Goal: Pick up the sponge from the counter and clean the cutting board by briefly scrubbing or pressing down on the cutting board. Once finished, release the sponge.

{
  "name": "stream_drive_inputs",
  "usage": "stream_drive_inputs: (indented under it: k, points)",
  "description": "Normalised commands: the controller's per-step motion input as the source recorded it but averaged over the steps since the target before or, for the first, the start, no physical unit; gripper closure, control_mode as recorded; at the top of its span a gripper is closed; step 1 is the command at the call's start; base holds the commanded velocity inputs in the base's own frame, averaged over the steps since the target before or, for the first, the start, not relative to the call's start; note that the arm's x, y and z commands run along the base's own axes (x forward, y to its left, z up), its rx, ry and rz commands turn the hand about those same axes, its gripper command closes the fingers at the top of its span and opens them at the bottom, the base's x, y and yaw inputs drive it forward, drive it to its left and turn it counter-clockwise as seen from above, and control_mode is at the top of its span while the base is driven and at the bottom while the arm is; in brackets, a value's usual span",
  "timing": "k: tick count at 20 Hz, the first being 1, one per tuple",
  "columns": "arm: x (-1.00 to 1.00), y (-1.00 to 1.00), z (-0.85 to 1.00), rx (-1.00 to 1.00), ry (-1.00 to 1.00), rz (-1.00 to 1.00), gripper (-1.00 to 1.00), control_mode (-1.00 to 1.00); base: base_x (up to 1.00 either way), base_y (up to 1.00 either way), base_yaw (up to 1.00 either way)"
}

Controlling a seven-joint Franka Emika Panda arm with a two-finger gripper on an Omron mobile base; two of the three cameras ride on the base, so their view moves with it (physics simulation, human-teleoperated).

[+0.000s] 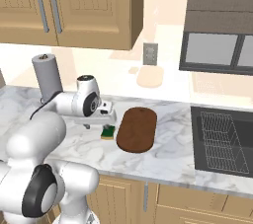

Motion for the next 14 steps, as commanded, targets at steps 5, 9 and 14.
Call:
stream_drive_inputs:
  k: [5, 9, 14]
  points:
    - [0.39, -0.03, -0.33, 0.0, 0.0, 0.0, -1.0, -1.0, 0.0, 0.0, 0.0]
    - [0.38, 0.0, -0.31, 0.0, 0.0, 0.0, -1.0, -1.0, 0.0, 0.0, 0.0]
    - [0.25, -0.03, -0.27, 0.0, 0.0, 0.0, -1.0, -1.0, 0.0, 0.0, 0.0]
